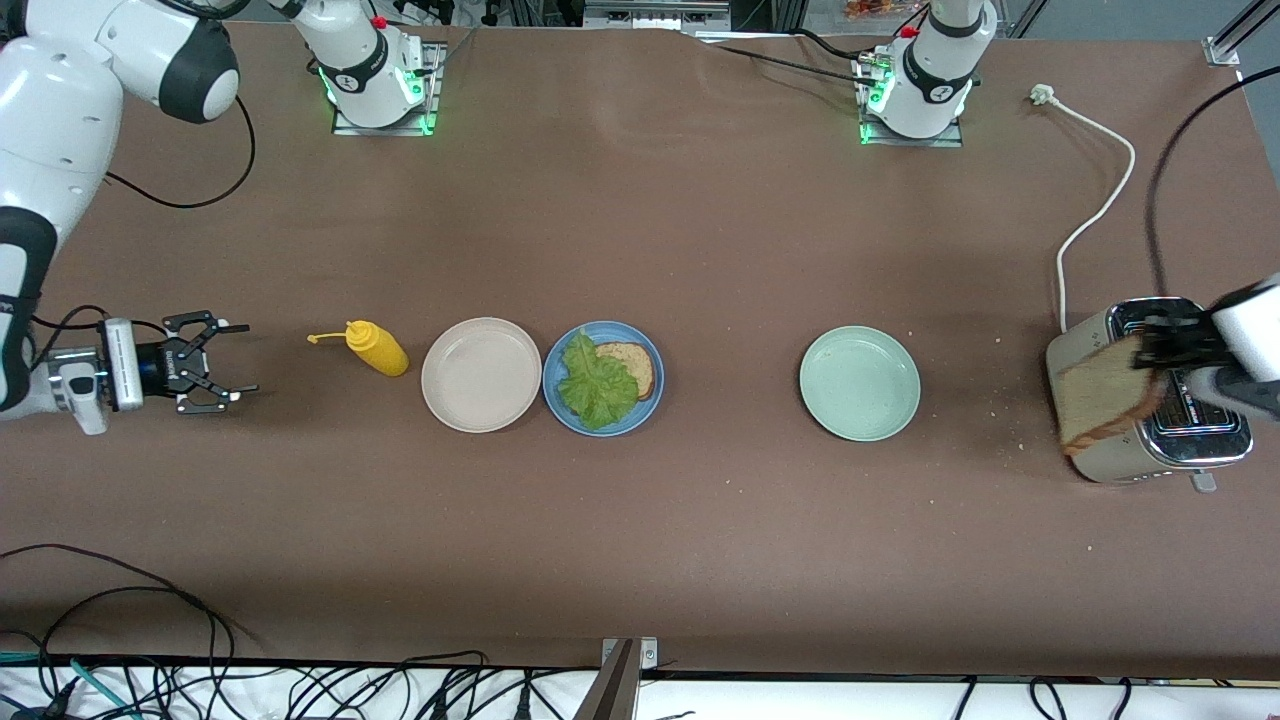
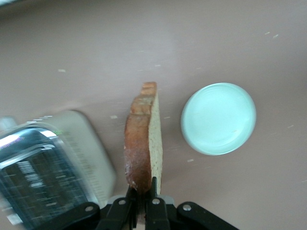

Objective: Make sandwich in blue plate with both arms
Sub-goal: 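Lift the bread slice with the left gripper and carry it to the blue plate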

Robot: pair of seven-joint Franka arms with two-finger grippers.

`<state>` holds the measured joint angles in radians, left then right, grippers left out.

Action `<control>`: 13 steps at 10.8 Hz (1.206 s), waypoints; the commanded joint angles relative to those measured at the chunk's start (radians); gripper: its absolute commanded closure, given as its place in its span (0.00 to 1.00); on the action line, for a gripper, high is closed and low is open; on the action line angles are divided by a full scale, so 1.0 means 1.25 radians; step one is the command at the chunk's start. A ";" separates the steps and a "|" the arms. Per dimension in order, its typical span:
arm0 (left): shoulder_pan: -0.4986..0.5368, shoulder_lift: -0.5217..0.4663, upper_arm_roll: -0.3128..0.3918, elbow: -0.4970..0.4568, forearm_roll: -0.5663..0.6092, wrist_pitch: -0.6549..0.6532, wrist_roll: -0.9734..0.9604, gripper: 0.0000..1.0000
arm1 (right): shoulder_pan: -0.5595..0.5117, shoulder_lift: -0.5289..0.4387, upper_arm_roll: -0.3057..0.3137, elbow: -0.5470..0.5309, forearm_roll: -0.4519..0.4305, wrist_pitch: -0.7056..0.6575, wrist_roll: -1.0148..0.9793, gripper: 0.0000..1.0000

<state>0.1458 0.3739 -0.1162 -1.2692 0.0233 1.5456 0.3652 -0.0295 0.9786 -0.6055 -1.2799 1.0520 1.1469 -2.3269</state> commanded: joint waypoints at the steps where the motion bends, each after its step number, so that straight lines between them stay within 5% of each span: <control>1: -0.083 -0.095 0.005 -0.182 -0.063 0.082 -0.171 1.00 | 0.005 -0.077 -0.006 0.008 -0.001 -0.063 0.193 0.00; 6: -0.195 -0.082 0.005 -0.294 -0.323 0.155 -0.318 1.00 | 0.035 -0.126 -0.026 0.030 -0.028 -0.116 0.366 0.00; 13: -0.401 0.113 0.012 -0.257 -0.807 0.388 -0.443 1.00 | 0.032 -0.461 0.172 -0.221 -0.401 0.198 0.725 0.00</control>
<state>-0.2994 0.4285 -0.1218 -1.6577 -0.8357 1.9877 -0.1724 0.0048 0.5950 -0.4775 -1.3800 0.6949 1.2715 -1.5835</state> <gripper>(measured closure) 0.916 0.000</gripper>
